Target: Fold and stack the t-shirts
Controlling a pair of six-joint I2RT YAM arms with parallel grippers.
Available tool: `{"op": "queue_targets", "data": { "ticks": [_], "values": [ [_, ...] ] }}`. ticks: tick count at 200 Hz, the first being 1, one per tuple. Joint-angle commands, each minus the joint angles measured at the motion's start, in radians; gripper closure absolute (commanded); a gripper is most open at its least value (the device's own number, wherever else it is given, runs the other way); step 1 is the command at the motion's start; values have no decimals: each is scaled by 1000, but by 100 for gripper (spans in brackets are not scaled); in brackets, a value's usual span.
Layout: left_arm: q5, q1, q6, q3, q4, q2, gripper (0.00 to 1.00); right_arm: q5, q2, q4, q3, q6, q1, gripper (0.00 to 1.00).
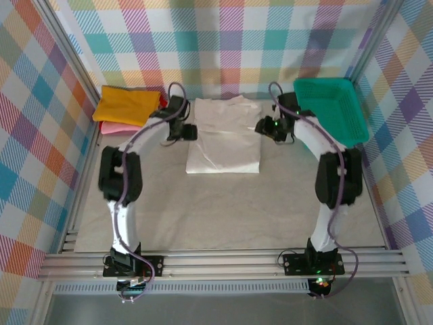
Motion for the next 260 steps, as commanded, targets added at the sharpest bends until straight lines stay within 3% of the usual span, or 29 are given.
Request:
{"op": "queue_targets", "data": {
  "ticks": [1,9,19,38,67,106,158,206,236,260],
  "values": [
    [68,-67,-79,-253,223,-231,44,-128,-198,111,-234,26,93,67],
    [125,-85,-94,-351,305,-274,51,-170,-233,163,-313,61,109,75],
    [179,-98,-116,-431,408,-290,52,-241,-237,241,-376,101,115,80],
    [200,-98,-123,-455,438,-233,57,-297,-159,298,-363,125,118,89],
    [112,-84,-122,-474,486,-130,61,-235,-4,364,-350,129,97,93],
    [118,-37,-157,-505,506,-21,61,-207,116,412,-394,134,61,95],
    [94,-46,-214,-658,526,-129,61,-221,-1,407,-535,125,59,95],
    [107,-133,-315,-859,512,-305,59,-231,-163,336,-662,137,76,89],
    [70,-140,-280,-746,365,-425,56,-190,-288,203,-582,155,77,86],
    [41,-134,-207,-586,327,-434,52,-200,-273,190,-468,176,77,85]
  ]
}}
